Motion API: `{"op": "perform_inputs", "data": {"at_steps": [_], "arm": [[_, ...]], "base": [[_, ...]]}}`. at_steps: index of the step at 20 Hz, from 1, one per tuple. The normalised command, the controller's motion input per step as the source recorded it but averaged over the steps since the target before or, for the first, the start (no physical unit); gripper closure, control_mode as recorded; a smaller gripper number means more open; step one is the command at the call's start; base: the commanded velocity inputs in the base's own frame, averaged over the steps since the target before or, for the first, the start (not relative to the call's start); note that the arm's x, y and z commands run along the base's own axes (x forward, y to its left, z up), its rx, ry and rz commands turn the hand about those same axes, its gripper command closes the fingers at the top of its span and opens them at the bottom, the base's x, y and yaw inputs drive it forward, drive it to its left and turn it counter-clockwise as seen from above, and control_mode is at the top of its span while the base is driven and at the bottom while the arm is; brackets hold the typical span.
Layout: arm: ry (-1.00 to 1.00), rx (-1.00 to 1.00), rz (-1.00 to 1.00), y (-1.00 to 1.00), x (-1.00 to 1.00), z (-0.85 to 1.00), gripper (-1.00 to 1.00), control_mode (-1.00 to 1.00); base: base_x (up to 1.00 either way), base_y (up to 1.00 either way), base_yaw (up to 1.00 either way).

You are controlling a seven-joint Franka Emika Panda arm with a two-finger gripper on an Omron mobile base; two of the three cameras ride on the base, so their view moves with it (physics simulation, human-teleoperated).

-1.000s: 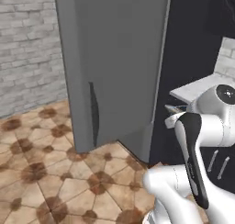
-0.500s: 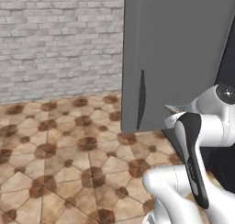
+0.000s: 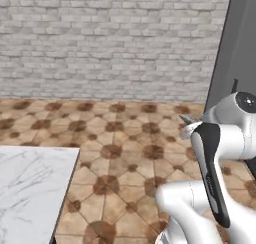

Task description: Place the fish on the counter behind the older fish on the same shelf of the fridge to maintain FIFO order. Close the fridge door when finished.

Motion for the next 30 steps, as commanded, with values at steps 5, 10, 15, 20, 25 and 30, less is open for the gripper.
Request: {"op": "perform_inputs", "data": {"at_steps": [5,10,15,20,25,30], "arm": [[0.0,0.0,0.0,0.0,0.0,0.0,1.0,1.0],[0.0,0.0,0.0,0.0,0.0,0.0,1.0,1.0],[0.0,0.0,0.0,0.0,0.0,0.0,1.0,1.0],[0.0,0.0,0.0,0.0,0.0,0.0,1.0,1.0],[0.0,0.0,0.0,0.0,0.0,0.0,1.0,1.0],[0.0,0.0,0.0,0.0,0.0,0.0,1.0,1.0]], "base": [[0.99,0.37,0.2],[0.99,-0.3,0.01],[1.0,0.0,0.0],[1.0,-0.01,-0.13],[1.0,0.0,-0.41],[0.96,0.0,-0.58]]}}
